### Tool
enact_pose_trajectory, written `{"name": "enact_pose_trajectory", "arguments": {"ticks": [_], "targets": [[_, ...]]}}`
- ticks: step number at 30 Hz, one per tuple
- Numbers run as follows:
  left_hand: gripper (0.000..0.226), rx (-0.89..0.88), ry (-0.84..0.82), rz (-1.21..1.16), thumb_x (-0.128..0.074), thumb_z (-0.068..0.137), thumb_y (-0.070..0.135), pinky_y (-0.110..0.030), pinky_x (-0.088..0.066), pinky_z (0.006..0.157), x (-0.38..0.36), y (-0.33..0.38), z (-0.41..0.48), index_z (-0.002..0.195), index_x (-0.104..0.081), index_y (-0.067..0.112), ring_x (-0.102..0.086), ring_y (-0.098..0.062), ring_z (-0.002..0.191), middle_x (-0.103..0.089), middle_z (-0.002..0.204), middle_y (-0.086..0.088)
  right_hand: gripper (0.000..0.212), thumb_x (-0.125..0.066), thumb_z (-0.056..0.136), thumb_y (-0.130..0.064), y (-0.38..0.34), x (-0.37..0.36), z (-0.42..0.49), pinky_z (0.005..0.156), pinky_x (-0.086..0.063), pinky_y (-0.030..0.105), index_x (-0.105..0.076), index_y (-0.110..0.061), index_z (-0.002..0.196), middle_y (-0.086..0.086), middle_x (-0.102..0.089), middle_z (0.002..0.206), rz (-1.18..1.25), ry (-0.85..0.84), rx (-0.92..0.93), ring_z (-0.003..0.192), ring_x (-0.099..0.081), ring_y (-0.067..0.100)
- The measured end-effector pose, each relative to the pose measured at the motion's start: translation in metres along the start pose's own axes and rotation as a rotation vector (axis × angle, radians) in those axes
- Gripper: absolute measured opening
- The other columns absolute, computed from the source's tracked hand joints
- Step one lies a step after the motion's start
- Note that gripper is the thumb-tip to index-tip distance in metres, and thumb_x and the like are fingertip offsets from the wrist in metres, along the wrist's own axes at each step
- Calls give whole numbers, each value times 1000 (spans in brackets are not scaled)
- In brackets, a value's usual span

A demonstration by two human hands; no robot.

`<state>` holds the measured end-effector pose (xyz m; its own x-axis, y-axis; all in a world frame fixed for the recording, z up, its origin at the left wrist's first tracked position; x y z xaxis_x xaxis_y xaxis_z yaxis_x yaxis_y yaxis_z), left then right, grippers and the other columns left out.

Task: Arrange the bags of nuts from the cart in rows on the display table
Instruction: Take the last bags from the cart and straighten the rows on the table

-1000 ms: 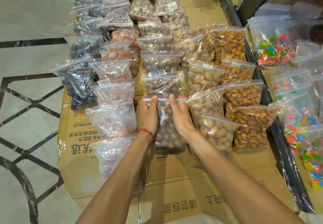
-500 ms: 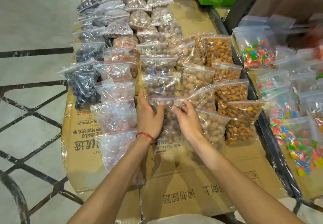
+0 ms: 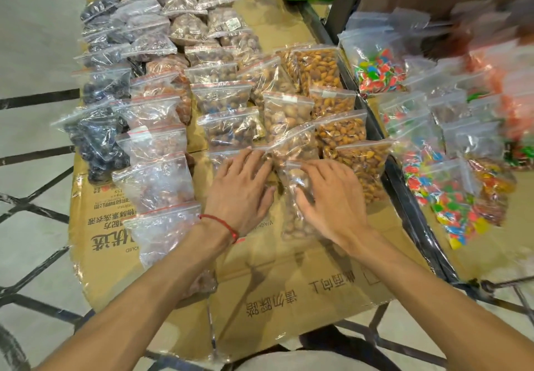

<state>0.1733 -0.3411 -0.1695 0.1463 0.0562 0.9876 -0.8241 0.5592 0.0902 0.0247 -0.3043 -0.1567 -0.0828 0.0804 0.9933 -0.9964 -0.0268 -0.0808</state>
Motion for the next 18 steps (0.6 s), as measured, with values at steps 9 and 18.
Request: {"name": "enact_pose_trajectory", "arguments": {"ticks": [9,18], "targets": [[60,149,-71,125,-41,101,53,-51,-40,113,6,41,31,150,-45,19,-36,-32,150,-44,160,-11,57,-51,92,-57,77,5,-1,107,-44,48,-69,-14,125,9,-70,119,-112,0,151,115,-62,30],[71,348,-175,173,-21,96,57,-52,-38,115,2,85,58,154,-40,22,-35,-32,150,-42,161,-9,59,-50,94,-61,150,8,28,112,-39,44,-66,-18,131,4,-69,128,-31,-29,275,123,-58,26]]}}
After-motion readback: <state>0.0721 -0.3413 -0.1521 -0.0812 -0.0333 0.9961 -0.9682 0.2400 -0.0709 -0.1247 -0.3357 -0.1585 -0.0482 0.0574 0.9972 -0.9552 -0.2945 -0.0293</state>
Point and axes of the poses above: each hand's wrist, its own z-axis towards the middle knuckle, its own x-axis out of the back of the hand, y = z × x, the point moved 9 cm from there along z, towards the middle knuckle
